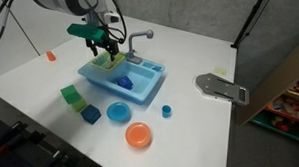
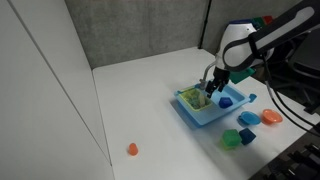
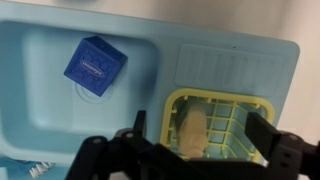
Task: Put the white bottle on the table
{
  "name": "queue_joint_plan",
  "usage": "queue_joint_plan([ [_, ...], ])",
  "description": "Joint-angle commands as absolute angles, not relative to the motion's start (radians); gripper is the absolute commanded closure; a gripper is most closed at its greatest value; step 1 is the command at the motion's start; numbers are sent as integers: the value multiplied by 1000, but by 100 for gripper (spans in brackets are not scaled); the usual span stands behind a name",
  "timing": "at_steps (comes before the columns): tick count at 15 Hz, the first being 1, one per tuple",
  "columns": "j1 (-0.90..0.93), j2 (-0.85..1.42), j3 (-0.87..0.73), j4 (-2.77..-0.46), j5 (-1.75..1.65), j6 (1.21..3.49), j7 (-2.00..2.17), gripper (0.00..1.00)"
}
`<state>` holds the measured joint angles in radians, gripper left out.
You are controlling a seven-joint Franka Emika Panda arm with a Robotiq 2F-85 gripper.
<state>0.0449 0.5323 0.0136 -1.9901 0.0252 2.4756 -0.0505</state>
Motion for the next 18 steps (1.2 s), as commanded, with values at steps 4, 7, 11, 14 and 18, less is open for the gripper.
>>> queue_joint_plan([
  [4,56,562,4,-1957,-4,2475,-7,0],
  [7,66,596,3,-1920,-12,2474,12,0],
  [11,89,648,-3,-1856,-22,2482,48,0],
  [14,104,687,-12,-1809,-28,2490,78,0],
  [18,121,731,-22,-1772,-31,2514,109,0],
])
